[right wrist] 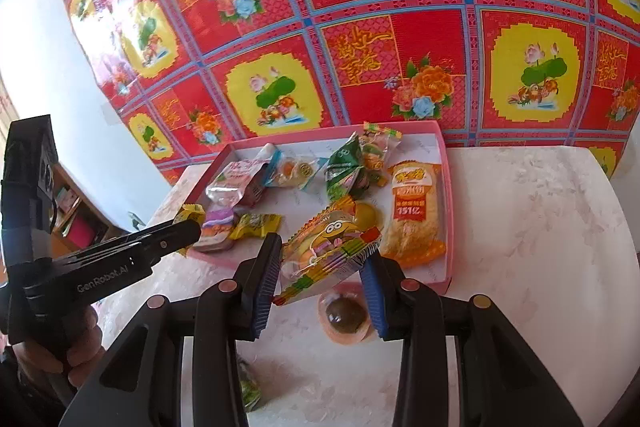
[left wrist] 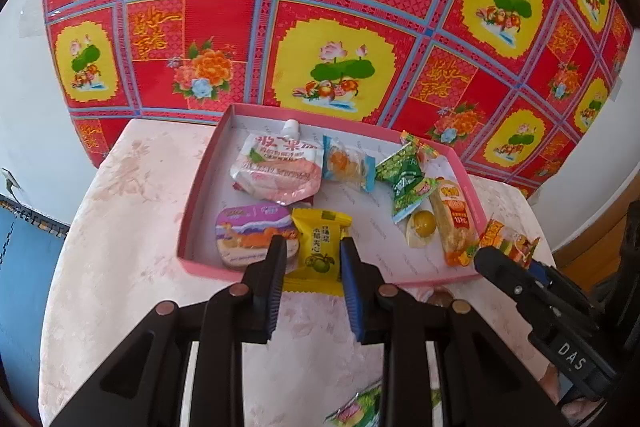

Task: Organize snacks
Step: 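Carry the yellow packet and minion candy bag over the pink tray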

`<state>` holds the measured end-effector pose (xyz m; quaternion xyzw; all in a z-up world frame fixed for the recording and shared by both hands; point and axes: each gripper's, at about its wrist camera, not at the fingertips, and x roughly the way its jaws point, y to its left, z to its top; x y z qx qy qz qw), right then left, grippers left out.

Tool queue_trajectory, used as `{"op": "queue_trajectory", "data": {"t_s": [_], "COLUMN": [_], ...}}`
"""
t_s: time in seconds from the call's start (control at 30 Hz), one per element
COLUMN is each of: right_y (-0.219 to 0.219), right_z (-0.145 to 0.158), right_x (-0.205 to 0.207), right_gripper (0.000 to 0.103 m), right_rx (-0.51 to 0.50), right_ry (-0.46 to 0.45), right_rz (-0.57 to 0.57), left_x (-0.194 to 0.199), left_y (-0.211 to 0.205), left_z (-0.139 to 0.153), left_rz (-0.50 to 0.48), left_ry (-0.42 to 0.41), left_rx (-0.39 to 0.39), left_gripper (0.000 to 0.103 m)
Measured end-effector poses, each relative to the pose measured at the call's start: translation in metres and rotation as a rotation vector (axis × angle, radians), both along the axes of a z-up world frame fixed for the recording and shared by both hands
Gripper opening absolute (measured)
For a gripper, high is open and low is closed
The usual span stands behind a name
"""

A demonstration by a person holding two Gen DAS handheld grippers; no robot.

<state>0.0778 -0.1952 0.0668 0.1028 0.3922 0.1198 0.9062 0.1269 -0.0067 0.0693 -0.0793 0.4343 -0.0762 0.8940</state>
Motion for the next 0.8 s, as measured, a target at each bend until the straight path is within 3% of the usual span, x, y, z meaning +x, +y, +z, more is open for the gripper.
{"op": "queue_trajectory", "data": {"t_s": [0.8], "right_y": [-0.014], "right_z": [-0.014], "right_x": [0.058], "right_gripper": [0.040], "right_rx": [-0.028], "right_ry": [0.021], "right_rz": [-0.023], "left_x": [0.039], "left_y": [-0.008], "left_z": [-0.027], "left_rz": [0.005], "left_ry": [0.033], "left_rx": [0.020], "left_gripper": [0.028]}}
